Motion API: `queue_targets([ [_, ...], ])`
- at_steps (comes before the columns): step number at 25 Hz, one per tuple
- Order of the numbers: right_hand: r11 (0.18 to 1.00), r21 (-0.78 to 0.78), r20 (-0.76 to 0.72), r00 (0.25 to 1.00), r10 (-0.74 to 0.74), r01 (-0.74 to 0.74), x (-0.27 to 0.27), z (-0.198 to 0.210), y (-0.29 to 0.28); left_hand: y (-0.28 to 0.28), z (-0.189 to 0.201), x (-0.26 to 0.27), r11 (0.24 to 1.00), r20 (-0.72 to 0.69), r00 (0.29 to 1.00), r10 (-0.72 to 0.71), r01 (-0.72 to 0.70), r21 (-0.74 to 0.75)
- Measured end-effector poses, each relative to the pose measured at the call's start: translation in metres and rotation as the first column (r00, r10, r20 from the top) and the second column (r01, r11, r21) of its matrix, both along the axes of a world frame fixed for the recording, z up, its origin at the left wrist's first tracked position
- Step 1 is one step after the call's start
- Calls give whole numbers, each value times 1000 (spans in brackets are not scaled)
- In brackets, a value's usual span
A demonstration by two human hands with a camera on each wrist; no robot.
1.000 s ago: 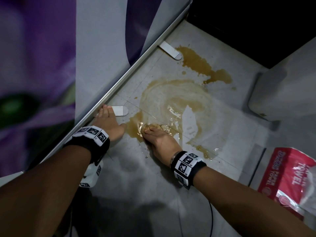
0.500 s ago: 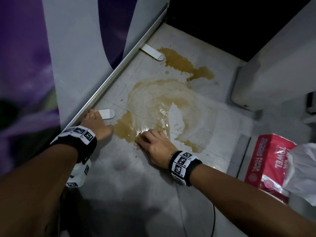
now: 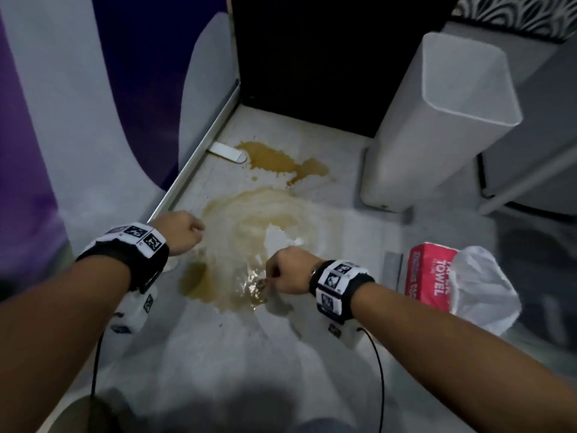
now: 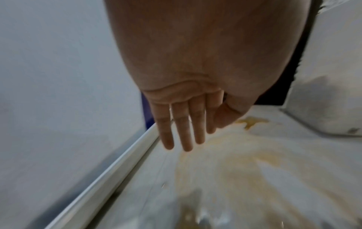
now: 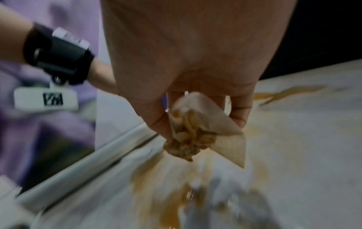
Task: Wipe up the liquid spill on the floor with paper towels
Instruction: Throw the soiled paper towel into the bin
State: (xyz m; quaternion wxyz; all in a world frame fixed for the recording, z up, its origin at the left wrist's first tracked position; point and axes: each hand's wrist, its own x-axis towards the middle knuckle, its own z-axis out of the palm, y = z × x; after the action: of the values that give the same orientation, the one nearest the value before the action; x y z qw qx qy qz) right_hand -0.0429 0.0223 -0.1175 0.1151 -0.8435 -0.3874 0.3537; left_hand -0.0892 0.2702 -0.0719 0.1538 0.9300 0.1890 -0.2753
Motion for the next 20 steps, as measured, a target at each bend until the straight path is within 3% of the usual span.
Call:
queue_targets([
  [3,967,104,-111,969,-222,233,47,63,-34,-40,51,53,992,240,964,-119,127,-21],
  [5,890,192,-268,895,-357,413,73,104,-56,-72,85,87,976,329,921,-210,216,18],
  [7,771,304,-389,812,-435,559,96,147,-81,-108,115,118,956,387,876,-288,284,68],
  [12,427,555,-338,663,-668,714,150,230,-137,-195,167,170,909,554,738,-386,406,92],
  [17,18,681,-446,434,-782,732,183,221,-164,-262,161,196,826,419,728,-543,554,108],
  [19,-54,700,-456,388,-801,712,193,209,-171,-275,155,196,781,301,724,-621,606,154],
  [20,-51,719,-427,384,-819,693,198,202,-173,-278,155,196,773,274,723,-633,612,171],
])
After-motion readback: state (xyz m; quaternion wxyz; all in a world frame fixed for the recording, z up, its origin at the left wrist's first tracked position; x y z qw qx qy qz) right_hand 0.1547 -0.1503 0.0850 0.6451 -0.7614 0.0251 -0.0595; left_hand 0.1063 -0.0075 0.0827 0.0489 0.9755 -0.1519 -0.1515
